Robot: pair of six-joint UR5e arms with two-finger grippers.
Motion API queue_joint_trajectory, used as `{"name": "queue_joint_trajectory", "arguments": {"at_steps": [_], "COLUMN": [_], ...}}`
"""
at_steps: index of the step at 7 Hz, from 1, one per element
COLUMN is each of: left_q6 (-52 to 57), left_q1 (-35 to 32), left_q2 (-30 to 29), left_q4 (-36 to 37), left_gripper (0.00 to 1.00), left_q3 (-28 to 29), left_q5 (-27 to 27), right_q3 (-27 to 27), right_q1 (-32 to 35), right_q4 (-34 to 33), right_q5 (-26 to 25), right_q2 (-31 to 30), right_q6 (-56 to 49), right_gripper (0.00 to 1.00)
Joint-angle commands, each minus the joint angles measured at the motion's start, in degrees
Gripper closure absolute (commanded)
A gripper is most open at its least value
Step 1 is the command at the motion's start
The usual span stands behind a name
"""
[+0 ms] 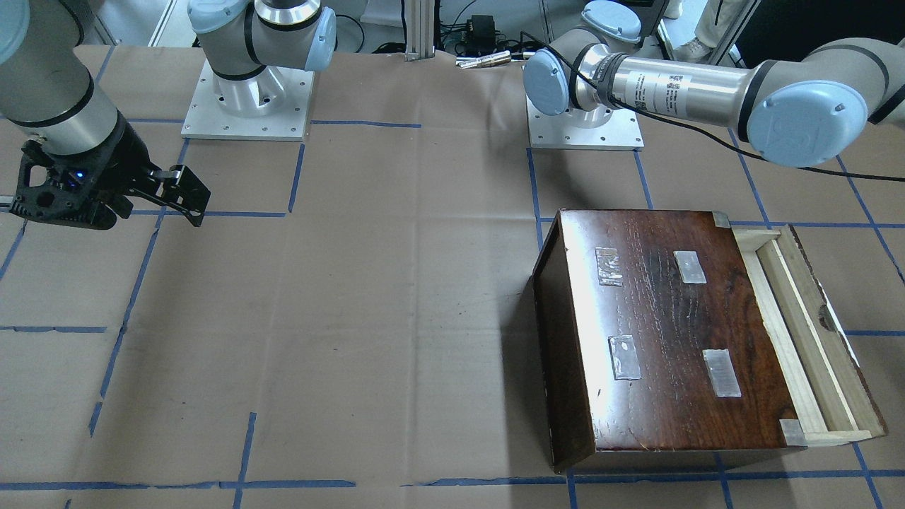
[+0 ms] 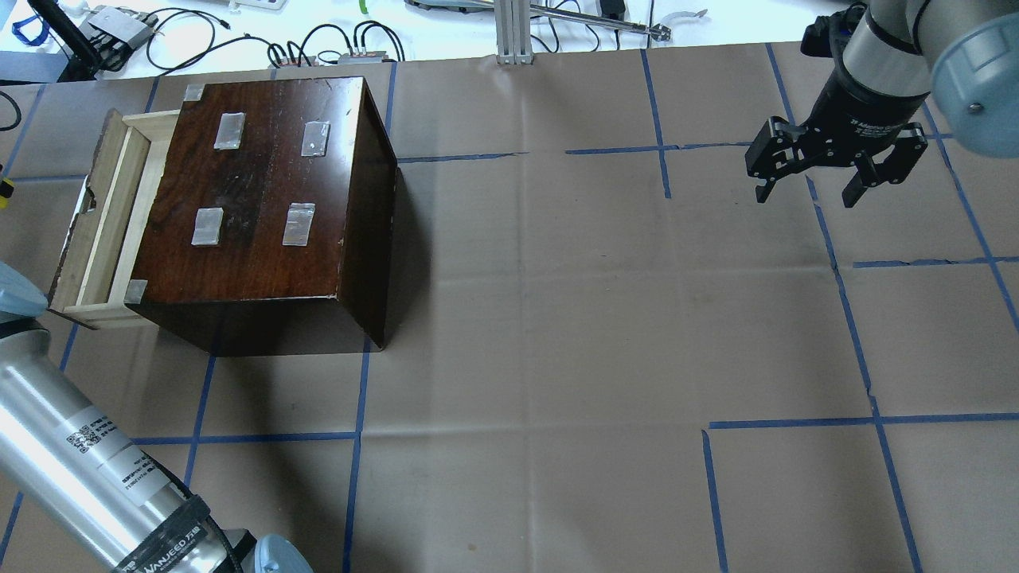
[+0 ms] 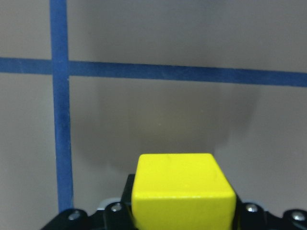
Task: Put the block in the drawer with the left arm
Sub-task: 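Lower and close the left gripper on the yellow cube, then lift the yellow cube and carry it over the open drawer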
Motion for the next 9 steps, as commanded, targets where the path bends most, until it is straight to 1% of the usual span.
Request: {"name": "queue_joint_trajectory", "arguments": {"at_steps": [1,2,3,5,6,7,9], "left_q6": [-1.0,-1.0,-1.1,-4.6,-7.1,-8.1,-14.7], "left_q1": [-0.1,-0.3,-0.3,-0.9,-1.0,-2.7,-8.6], "left_q2": [6.0,8.7,13.3,25.8,31.1,36.3,42.4], "left_q4": [-9.6,-9.8,-8.6,7.7,12.4,14.6,14.7], "left_gripper": [0.74,0.74,0.75,0.72,0.72,0.72,0.72], "left_q3": [-1.6,-5.5,-13.6,-36.0,-43.2,-49.4,-54.9], "left_q5": [-0.7,-0.8,-1.1,-0.7,-0.5,-0.3,-0.2], "right_q3": [0.0,0.0,0.0,0.0,0.0,0.0,0.0], "right_q1": [0.0,0.0,0.0,0.0,0.0,0.0,0.0], "right_q4": [0.0,0.0,0.0,0.0,0.0,0.0,0.0], "right_q5": [0.0,0.1,0.0,0.0,0.0,0.0,0.0], "right_q2": [0.0,-0.1,0.0,0.0,-0.1,0.0,-0.1], "right_q6": [0.1,0.0,0.1,0.1,0.0,0.0,0.0], "right_gripper": [0.00,0.00,0.00,0.00,0.00,0.00,0.00]}}
